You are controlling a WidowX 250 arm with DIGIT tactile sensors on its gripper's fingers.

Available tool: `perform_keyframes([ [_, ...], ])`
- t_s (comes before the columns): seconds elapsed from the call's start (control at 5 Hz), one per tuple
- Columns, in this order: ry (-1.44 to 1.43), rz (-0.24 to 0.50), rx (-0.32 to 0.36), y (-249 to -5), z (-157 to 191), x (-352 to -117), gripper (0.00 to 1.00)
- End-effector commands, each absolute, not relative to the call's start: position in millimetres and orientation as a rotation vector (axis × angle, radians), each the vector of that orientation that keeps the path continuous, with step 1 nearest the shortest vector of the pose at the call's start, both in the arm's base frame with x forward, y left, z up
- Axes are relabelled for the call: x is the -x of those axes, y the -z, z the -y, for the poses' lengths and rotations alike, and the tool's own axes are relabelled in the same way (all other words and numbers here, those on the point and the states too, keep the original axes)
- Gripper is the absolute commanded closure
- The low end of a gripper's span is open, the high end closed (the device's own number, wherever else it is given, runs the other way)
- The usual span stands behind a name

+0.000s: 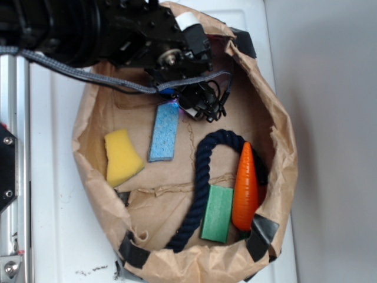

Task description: Grab the blue sponge.

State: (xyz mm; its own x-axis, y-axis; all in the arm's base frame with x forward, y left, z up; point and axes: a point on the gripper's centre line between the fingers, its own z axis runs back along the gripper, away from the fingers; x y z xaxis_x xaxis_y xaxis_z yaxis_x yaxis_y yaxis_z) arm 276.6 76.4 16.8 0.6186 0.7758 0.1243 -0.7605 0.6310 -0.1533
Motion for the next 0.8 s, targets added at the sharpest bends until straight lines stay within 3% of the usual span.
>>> perform_keyframes([
  [0.0, -0.901, 0.151, 0.105, -30, -74, -280, 1.0],
  [0.2, -0.925, 0.123, 0.114, -50, -76, -286, 0.95],
  [0.4, -0.935, 0.141, 0.109, -64, -78, -282, 0.0],
  [0.6, -0.927, 0.165, 0.077, -73, -85, -277, 0.0],
])
